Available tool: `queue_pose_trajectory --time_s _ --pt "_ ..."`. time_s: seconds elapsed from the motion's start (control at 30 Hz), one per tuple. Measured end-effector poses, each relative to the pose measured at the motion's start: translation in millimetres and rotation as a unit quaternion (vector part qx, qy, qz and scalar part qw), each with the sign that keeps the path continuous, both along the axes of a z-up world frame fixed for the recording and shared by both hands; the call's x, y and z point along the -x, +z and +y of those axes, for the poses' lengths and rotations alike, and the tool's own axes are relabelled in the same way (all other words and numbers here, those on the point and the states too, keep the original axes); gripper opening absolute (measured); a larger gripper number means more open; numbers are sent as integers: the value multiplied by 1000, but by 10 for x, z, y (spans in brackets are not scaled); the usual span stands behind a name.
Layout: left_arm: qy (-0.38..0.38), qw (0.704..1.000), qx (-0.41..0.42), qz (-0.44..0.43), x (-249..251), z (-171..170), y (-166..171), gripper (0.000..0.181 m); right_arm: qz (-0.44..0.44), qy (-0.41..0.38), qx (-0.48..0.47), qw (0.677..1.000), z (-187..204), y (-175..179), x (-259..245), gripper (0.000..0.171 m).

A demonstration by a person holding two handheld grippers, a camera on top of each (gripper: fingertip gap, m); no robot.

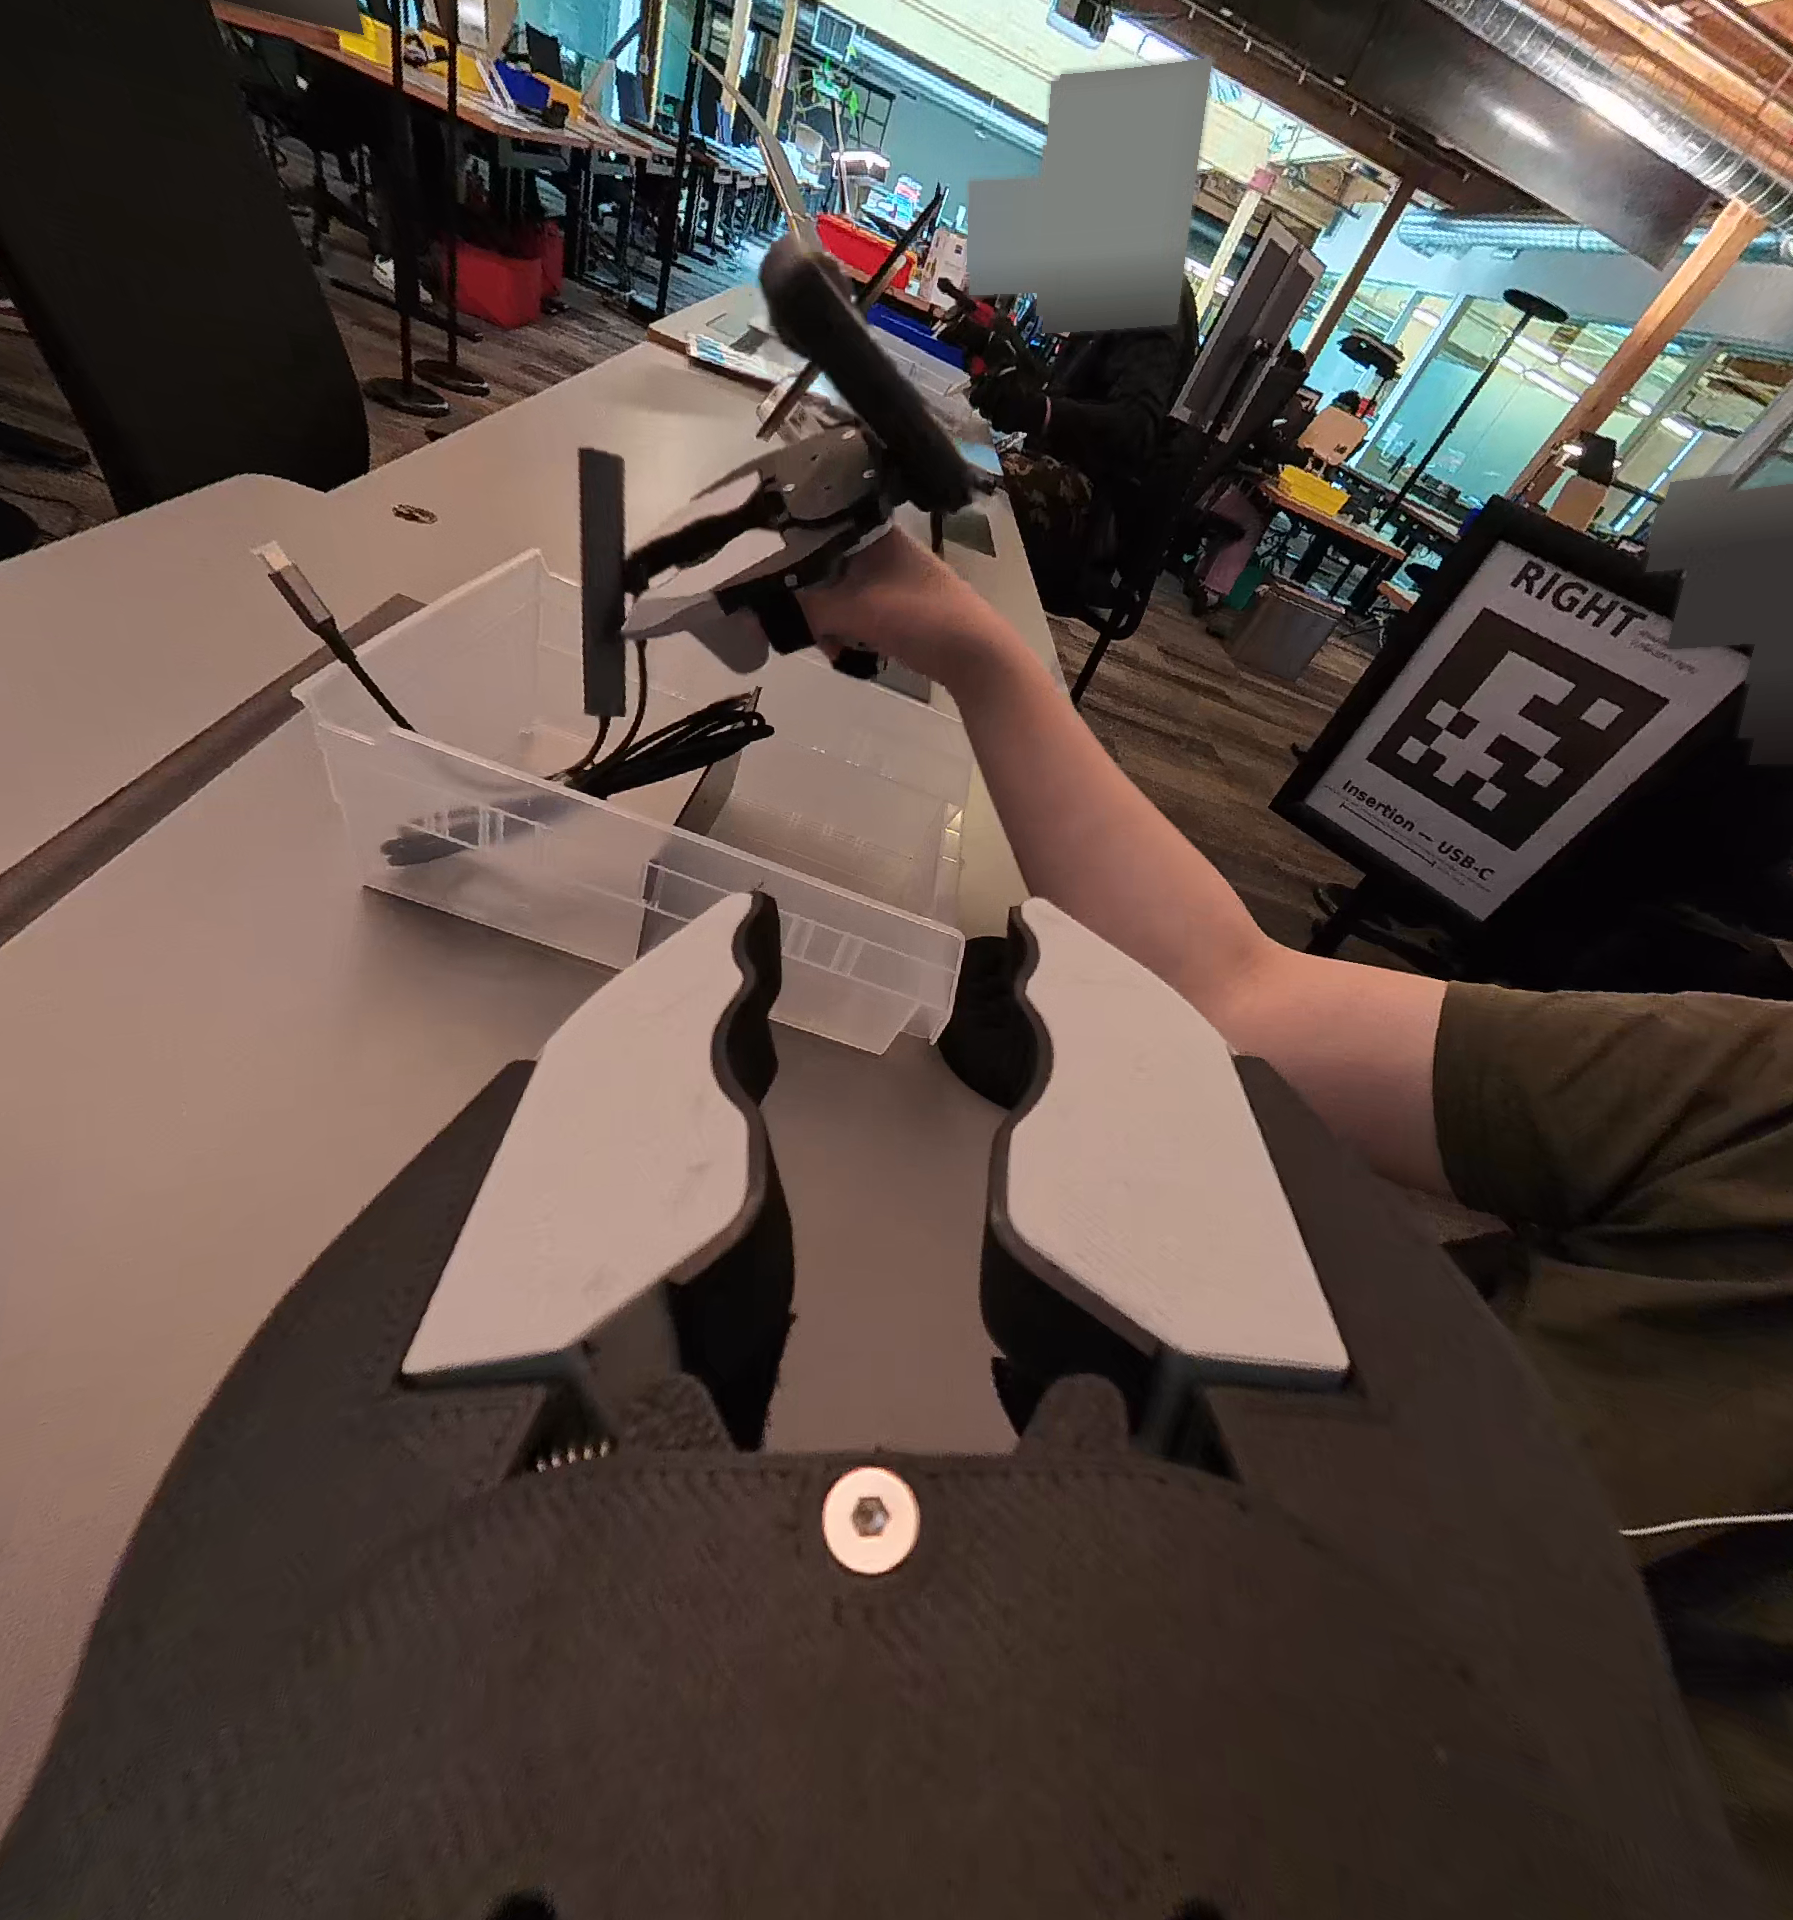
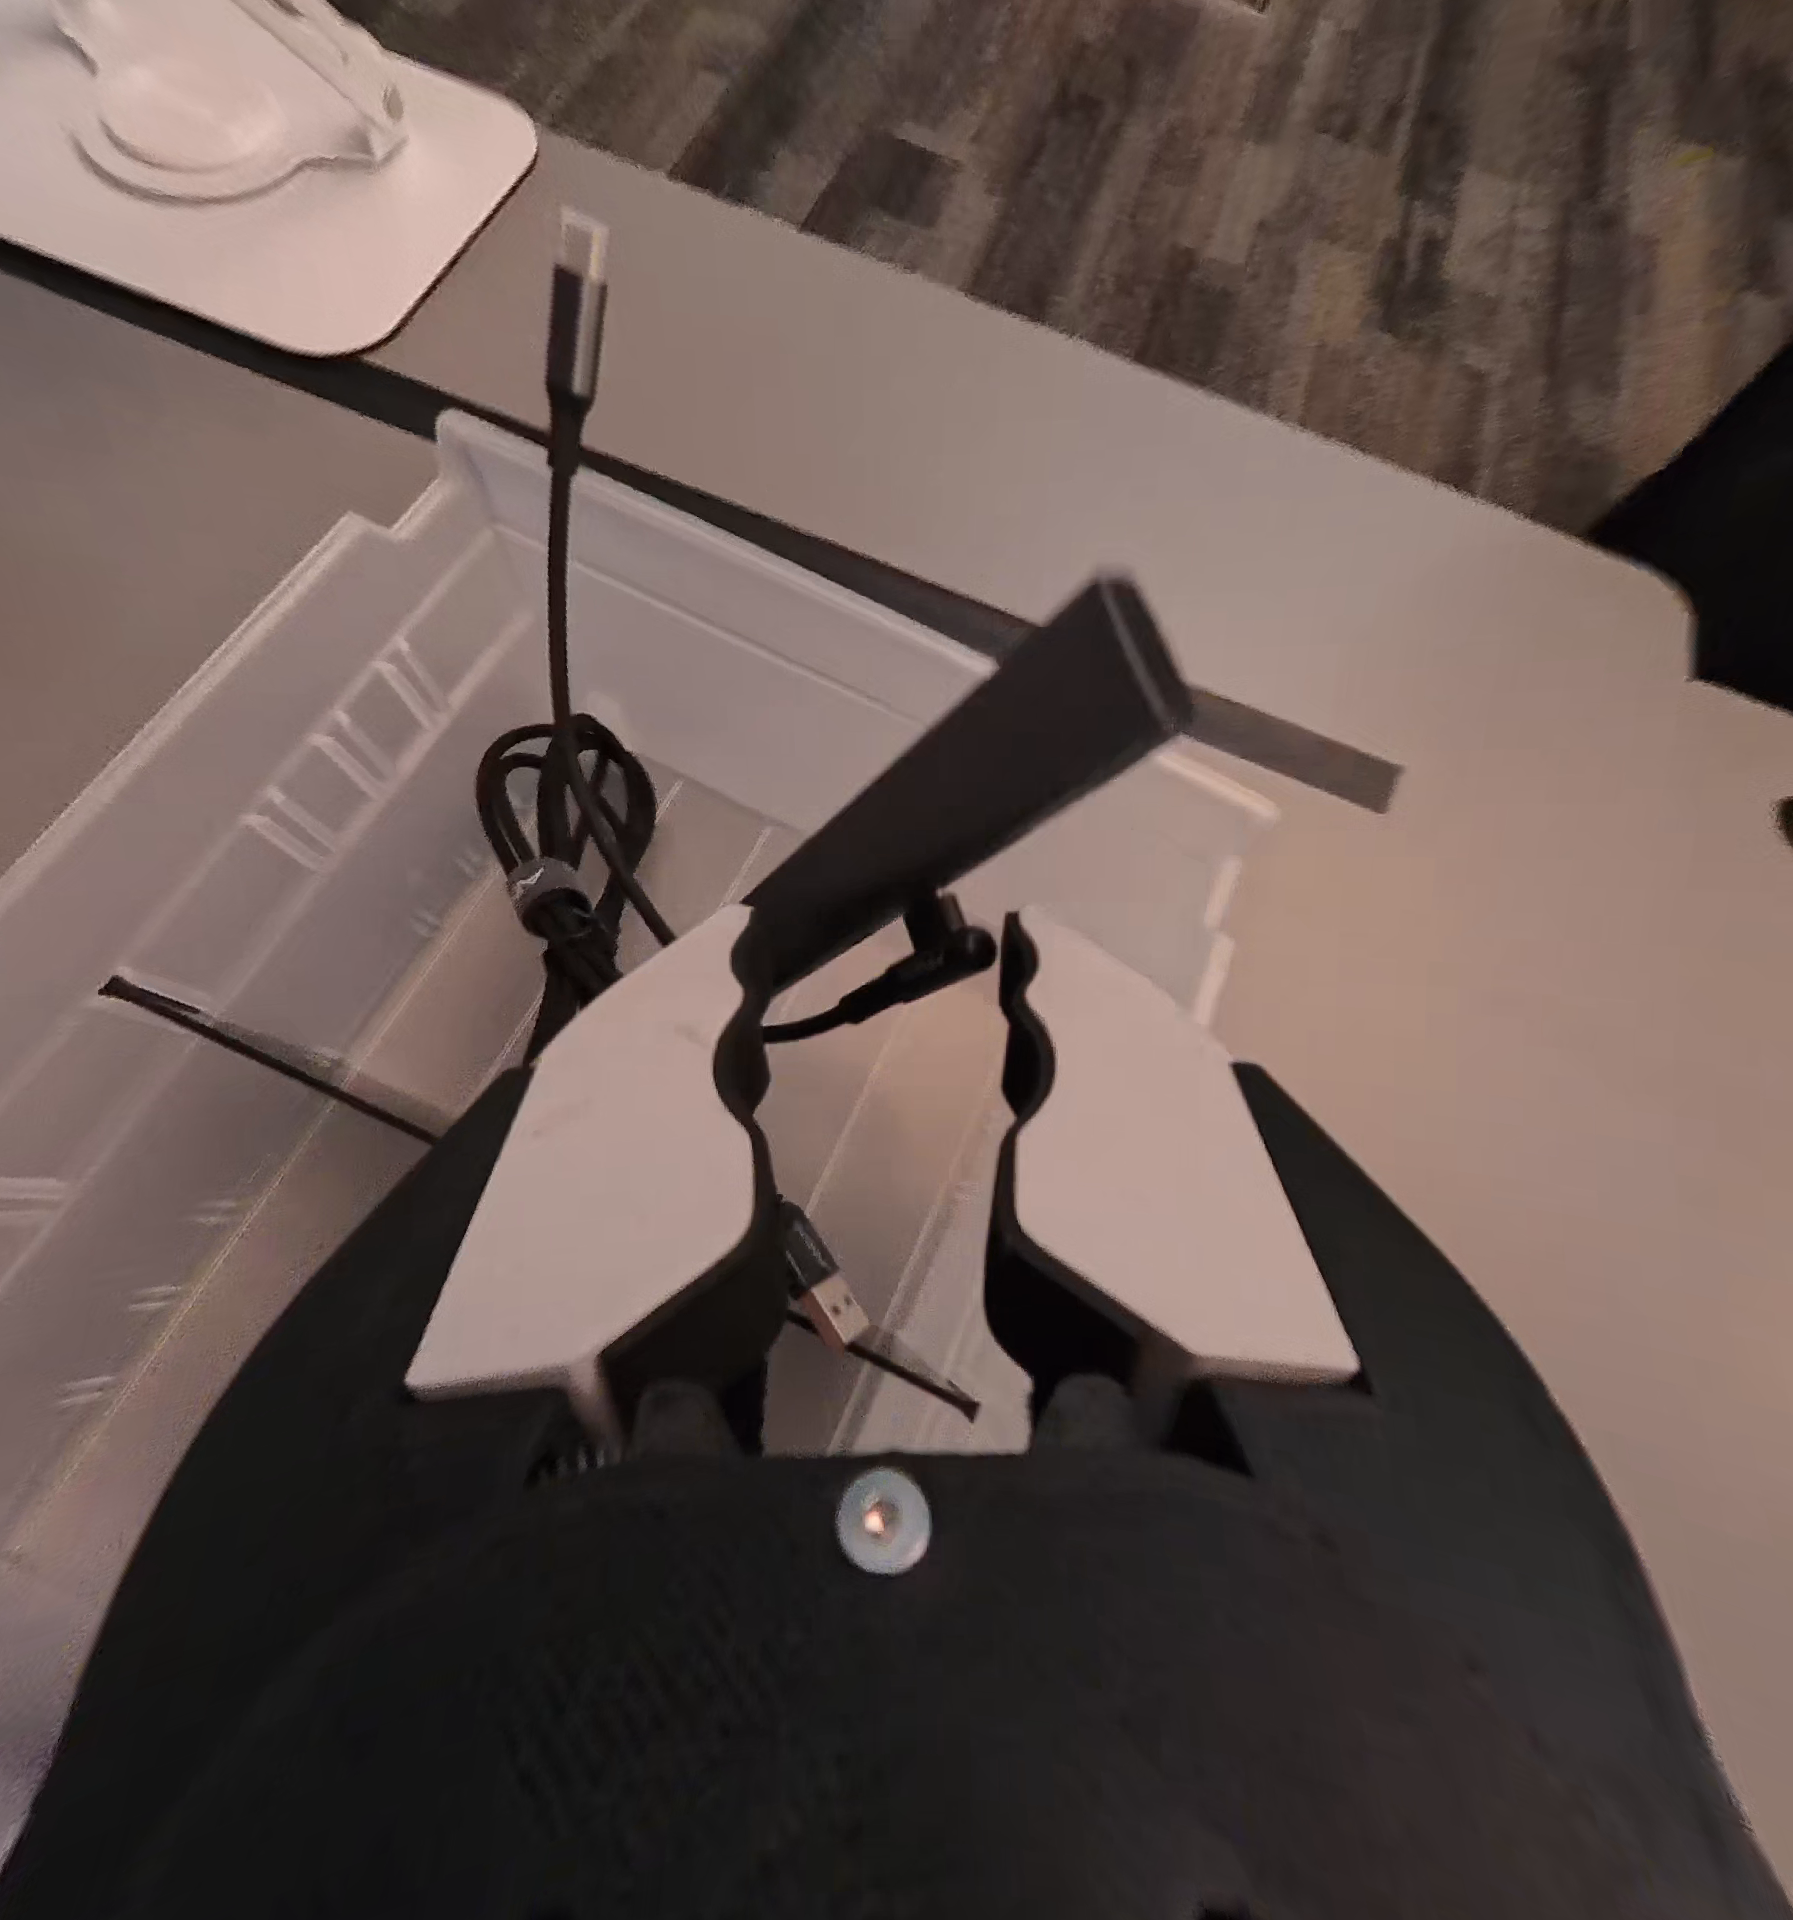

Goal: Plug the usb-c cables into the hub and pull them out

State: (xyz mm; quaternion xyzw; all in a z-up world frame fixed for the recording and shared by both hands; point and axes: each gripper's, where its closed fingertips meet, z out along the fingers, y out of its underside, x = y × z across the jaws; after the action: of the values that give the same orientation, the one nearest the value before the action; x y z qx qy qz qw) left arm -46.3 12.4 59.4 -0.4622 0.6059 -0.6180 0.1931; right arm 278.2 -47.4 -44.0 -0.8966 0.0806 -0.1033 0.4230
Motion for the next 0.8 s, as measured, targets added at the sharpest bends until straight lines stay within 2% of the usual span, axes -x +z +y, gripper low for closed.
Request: queue_pose_trajectory --time_s 0.17,0.23,0.37,0.6,0.7,0.77,0.8 --pt "5 1000 8 -4 11 43 33 40 24 -2 -19 1000 -255 291 92 40" --pt "7 1000 7 -4 14 54 41 40 41 33 21 998 -394 235 260 40" --pt "6 1000 7 -1 12 60 30 40 15 64 121 990 -624 -3 371 40" --pt "33 999 -18 -2 58 200 74 38 -5 47 178 983 -515 -234 257 36" --pt "121 990 -79 3 247 589 210 40 -32 51 178 982 -477 -207 243 35" --pt "224 962 -155 15 529 1005 329 41 -42 52 168 984 -463 -152 234 35" --pt "287 939 -189 21 720 1243 404 42 -41 52 162 985 -457 -129 236 35"
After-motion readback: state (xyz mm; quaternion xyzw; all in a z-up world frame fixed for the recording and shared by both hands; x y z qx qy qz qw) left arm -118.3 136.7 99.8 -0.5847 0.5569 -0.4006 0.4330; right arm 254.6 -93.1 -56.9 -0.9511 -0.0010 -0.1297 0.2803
